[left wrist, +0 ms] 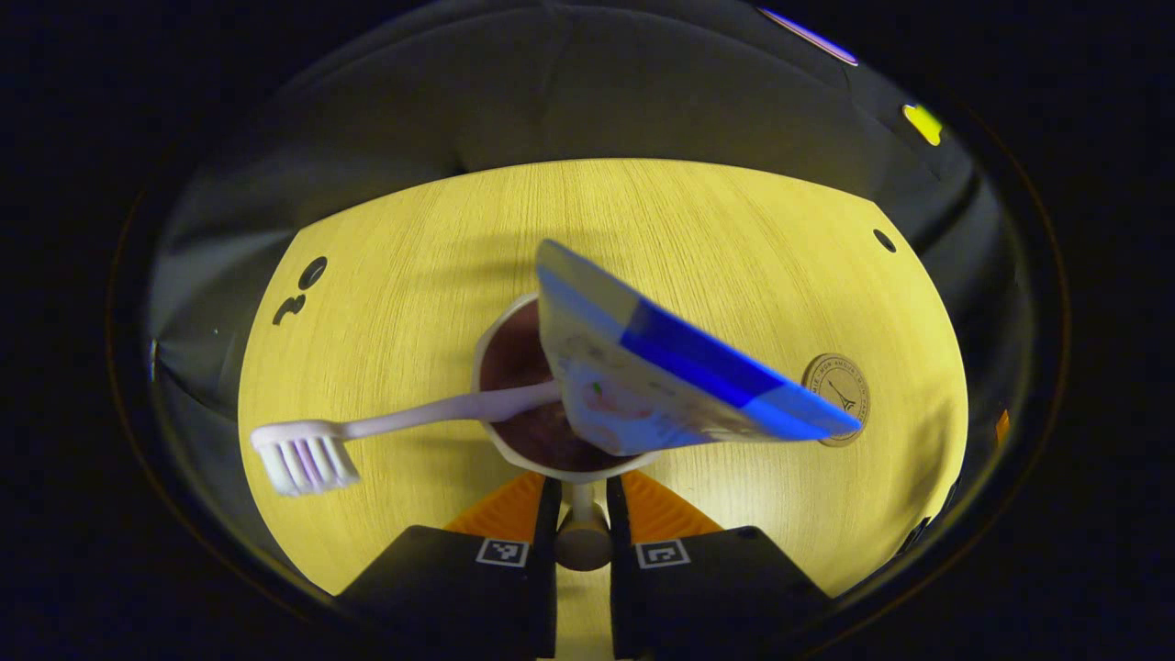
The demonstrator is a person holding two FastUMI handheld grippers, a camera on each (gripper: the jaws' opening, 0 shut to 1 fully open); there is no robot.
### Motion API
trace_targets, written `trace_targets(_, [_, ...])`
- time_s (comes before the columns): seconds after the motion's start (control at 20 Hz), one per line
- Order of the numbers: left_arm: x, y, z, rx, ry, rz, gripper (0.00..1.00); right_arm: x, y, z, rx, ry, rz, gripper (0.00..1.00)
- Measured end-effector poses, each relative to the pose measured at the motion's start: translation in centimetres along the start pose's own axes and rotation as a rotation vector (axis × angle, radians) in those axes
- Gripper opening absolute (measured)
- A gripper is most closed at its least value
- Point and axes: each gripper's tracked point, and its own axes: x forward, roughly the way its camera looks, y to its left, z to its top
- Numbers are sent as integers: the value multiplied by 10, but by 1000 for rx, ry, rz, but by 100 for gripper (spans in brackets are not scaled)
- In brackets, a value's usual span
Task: Put the toothbrush and toothpaste on the desktop into the cup, then pick up the cup and place it on the coaster on the desktop.
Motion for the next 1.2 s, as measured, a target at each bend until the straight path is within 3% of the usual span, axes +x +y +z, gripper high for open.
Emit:
trace_targets(0.05, [0,-1,-1,-7,-3,-7,27,-2,0,0,2,0,-5,98])
trace_targets(0.2, [-4,-4,0,-15,-15,-26,25,-10,1,3,1,-9,-24,98])
trace_targets(0.45, [-34,-24,23,120,-90,-28,25,-22,0,6,16,-22,-38,98])
trace_targets(0.6, [-50,-58,31,178,-127,-80,29,-29,-2,8,25,-34,-49,98])
trace_targets(0.65, [-55,-72,32,194,-135,-102,24,-32,-4,5,29,-35,-53,98])
trace_targets(0.8, [-62,-111,33,264,-146,-158,24,-39,-7,3,41,-38,-64,98])
trace_targets(0.85, [-61,-124,33,293,-148,-177,29,-42,-9,1,43,-38,-68,98])
trace_targets(0.9, [-61,-136,31,321,-144,-195,24,-46,-12,-1,45,-38,-71,98])
trace_targets(1.2, [-51,-190,15,433,-93,-256,25,-60,-28,-9,59,-33,-94,98])
